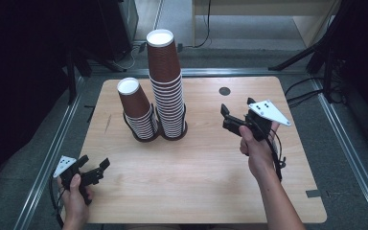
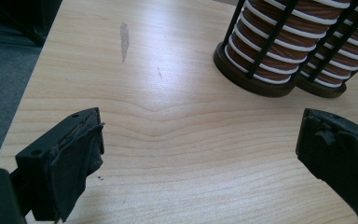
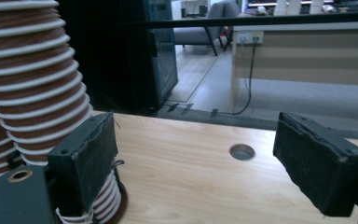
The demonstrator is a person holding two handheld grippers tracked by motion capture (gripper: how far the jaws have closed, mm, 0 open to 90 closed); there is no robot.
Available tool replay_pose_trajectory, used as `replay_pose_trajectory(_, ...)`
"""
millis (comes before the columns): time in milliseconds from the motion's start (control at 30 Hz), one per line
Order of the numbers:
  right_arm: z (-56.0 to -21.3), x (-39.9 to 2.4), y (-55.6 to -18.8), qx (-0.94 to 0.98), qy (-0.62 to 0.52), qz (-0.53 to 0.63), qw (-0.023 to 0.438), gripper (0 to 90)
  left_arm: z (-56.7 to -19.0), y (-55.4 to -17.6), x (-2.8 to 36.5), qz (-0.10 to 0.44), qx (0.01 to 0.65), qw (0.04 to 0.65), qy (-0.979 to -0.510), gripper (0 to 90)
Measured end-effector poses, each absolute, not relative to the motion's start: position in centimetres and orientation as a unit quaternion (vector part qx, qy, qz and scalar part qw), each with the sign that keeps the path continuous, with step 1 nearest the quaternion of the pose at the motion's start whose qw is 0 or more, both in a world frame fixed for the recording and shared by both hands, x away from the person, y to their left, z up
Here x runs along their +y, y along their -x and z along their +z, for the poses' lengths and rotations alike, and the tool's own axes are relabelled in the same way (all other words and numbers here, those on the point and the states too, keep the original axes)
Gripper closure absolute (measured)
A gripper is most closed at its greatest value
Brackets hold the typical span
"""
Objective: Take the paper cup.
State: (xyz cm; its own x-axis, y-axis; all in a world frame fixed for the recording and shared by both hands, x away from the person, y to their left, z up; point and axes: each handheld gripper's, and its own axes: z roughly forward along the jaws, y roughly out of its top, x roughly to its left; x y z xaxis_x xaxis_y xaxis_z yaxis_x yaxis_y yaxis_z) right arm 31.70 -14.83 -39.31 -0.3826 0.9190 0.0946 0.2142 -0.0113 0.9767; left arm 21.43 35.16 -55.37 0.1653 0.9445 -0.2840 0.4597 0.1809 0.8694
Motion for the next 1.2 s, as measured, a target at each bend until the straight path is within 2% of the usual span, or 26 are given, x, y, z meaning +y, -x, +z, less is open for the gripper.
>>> replay_pose_trajectory(500,-36.1,-7.8,-32.7,0.646,-0.395,0.576,0.309,13.2,-55.4,-21.4,35.3,0.245,0.595,0.492,-0.586,0.7)
replay_pose_trajectory(633,-35.5,-6.6,-33.0,0.646,-0.391,0.583,0.301,6.2,-55.4,-21.4,35.3,0.244,0.595,0.491,-0.587,0.7)
replay_pose_trajectory(800,-34.9,-5.6,-33.4,0.644,-0.381,0.604,0.276,1.9,-55.4,-21.4,35.3,0.244,0.594,0.491,-0.589,0.7)
replay_pose_trajectory(1200,-33.7,-3.2,-34.3,0.645,-0.366,0.612,0.274,0.1,-55.4,-21.5,35.4,0.243,0.600,0.489,-0.585,0.8)
